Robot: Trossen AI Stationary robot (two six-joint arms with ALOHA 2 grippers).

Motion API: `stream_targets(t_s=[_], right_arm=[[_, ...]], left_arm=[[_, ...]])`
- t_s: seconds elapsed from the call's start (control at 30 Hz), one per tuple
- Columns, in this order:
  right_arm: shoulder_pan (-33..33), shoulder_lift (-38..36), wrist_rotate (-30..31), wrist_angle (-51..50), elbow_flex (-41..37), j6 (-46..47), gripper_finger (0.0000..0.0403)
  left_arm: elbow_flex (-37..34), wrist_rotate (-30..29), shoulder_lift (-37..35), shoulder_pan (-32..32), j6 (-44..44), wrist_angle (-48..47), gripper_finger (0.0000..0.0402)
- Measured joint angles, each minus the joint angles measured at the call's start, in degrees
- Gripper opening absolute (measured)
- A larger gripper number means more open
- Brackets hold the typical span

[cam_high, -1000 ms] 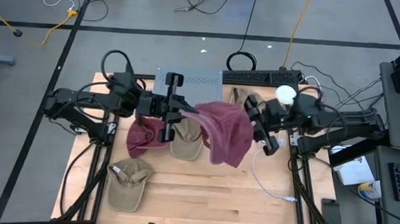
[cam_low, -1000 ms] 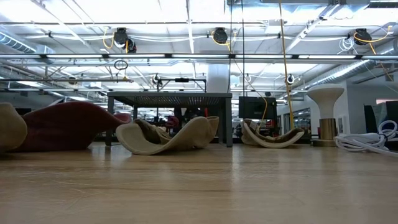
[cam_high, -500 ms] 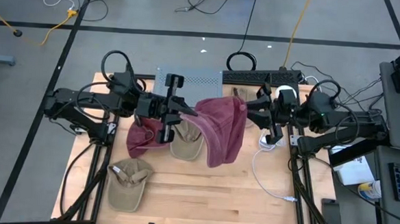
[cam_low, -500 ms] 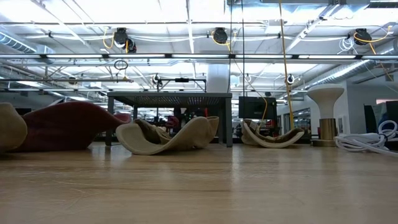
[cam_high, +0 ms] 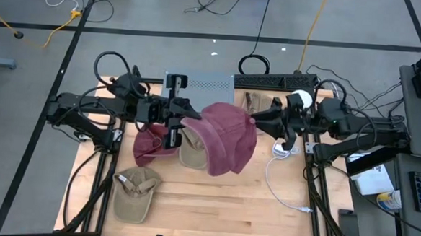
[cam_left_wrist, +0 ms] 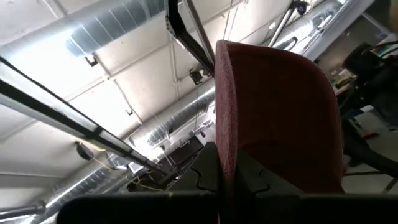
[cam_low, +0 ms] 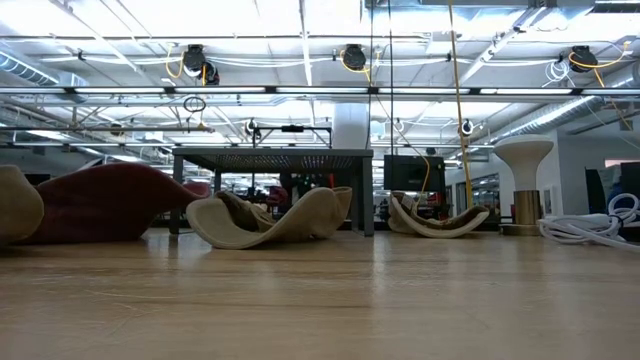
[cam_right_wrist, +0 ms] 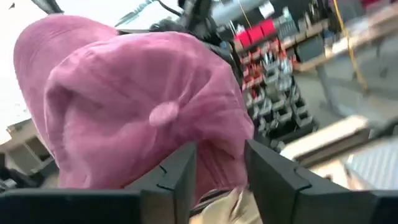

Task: Pick & Place hat
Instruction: Put the dark red cap on the shelf

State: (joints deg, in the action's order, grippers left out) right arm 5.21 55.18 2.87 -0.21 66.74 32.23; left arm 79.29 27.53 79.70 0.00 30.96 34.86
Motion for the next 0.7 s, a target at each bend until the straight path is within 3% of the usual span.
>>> stream_targets(t_s=[0.3, 0.6, 0.7], right_arm=[[0.0, -1.3, -0.8, -2.6, 0.0, 17.2, 0.0173], [-1.2, 0.8, -10.4, -2.2, 0.0, 35.6, 0.0174], [-2.4, 1.6, -13.7, 0.2, 0.0, 37.7, 0.0174]], left_arm=[[0.0, 3.2, 0.0, 0.1, 0.1, 2.2, 0.0008], [0.0, 4.1, 0.0, 0.1, 1.3, 2.5, 0.0008], [0.0, 5.2, 0.0, 0.1, 1.3, 2.2, 0.0008]])
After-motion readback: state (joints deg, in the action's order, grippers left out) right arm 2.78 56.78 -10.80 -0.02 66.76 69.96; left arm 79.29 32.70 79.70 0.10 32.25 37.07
